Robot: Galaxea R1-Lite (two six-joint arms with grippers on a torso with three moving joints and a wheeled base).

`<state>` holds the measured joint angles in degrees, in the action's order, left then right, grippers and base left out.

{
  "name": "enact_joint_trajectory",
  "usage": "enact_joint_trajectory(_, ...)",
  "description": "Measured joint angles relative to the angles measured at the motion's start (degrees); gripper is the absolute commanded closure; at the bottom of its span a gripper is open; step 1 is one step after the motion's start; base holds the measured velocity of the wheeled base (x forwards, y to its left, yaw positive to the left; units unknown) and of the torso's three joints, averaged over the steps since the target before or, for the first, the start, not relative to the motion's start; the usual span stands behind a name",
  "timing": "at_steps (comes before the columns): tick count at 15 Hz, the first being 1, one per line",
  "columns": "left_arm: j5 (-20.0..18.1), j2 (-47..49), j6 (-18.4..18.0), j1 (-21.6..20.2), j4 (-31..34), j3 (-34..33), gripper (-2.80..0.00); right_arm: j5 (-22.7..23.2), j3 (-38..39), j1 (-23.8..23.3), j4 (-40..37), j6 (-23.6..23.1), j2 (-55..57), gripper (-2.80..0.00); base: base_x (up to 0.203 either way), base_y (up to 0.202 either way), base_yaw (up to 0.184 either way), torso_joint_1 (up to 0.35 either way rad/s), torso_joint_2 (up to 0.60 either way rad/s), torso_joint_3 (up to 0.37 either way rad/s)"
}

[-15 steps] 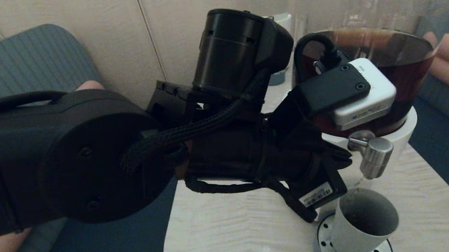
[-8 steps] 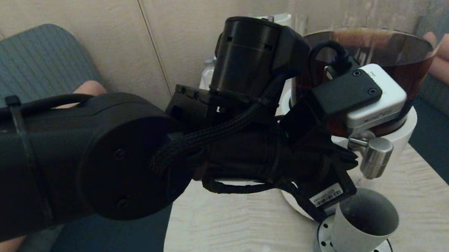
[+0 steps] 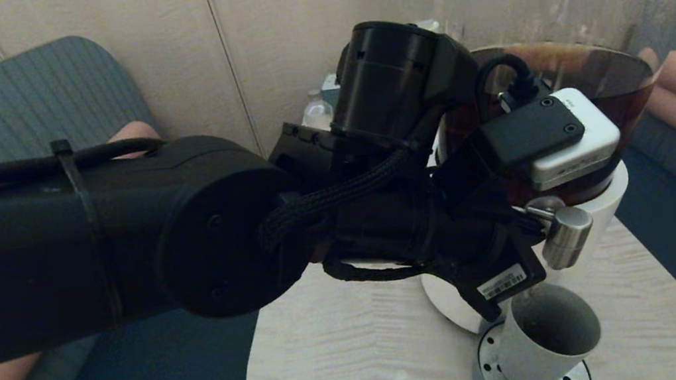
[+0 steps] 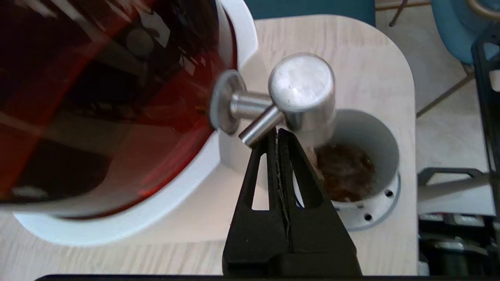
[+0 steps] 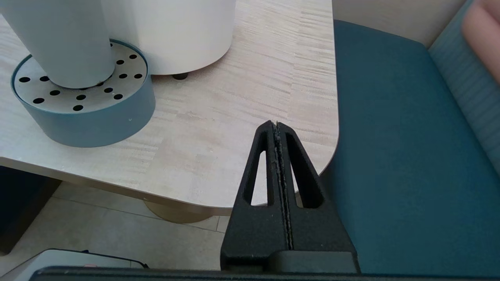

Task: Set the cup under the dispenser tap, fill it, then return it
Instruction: Turn off the faucet

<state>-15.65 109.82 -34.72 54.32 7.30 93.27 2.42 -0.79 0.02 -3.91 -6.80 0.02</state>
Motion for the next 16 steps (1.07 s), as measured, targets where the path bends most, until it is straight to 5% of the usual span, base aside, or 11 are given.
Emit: enact_joint_trajectory(16,0.0,3.7,-0.3,0.0,-8.1,1.6,0.0,0.0,0.0,0.0,0.0,0.0,0.0,0.0,0.0,0.0,0.0,0.0,0.0,0.0)
